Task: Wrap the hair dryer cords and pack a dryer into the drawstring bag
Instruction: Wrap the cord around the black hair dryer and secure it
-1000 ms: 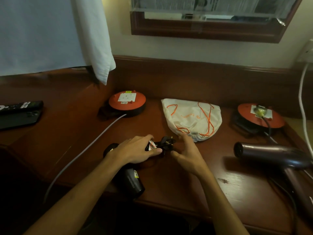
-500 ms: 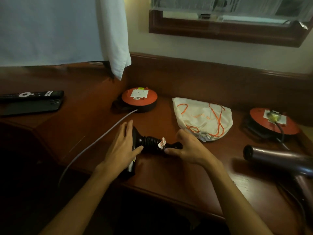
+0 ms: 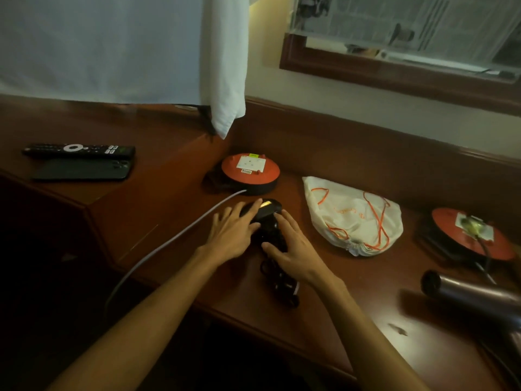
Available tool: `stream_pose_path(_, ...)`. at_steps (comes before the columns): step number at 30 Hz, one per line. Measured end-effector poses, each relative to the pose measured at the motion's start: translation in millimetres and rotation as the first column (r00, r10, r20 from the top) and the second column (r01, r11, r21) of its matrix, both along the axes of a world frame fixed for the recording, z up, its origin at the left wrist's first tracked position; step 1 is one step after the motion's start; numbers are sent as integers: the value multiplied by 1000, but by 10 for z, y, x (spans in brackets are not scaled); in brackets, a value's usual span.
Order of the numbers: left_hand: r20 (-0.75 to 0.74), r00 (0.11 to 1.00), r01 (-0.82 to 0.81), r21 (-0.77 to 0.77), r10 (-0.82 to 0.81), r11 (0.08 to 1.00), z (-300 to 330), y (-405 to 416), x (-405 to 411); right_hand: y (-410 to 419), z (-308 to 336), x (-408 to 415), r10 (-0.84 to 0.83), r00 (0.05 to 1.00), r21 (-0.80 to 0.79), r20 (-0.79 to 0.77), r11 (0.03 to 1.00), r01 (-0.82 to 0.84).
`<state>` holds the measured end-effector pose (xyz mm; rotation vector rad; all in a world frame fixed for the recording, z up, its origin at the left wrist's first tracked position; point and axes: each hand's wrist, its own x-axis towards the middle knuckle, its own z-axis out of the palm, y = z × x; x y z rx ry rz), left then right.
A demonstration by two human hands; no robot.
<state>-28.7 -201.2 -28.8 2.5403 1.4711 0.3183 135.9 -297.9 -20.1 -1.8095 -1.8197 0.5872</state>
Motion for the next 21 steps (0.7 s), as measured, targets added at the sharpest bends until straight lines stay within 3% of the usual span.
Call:
stream_pose_path(6,-25,992,123,77,-121,989,-47,519,-25,289,-214,-318,-102,957,54,-273,991,121)
stream_pose_path(13,-85,960,270,36,-266,962,-34,1094,27,678,-373,-570,-264,918,118,-296,943,310)
stream_pose_path(21,63,975,217,-114,-211,970,14,1123,124,853,-391,-712,-377,865,118,-332,893,435)
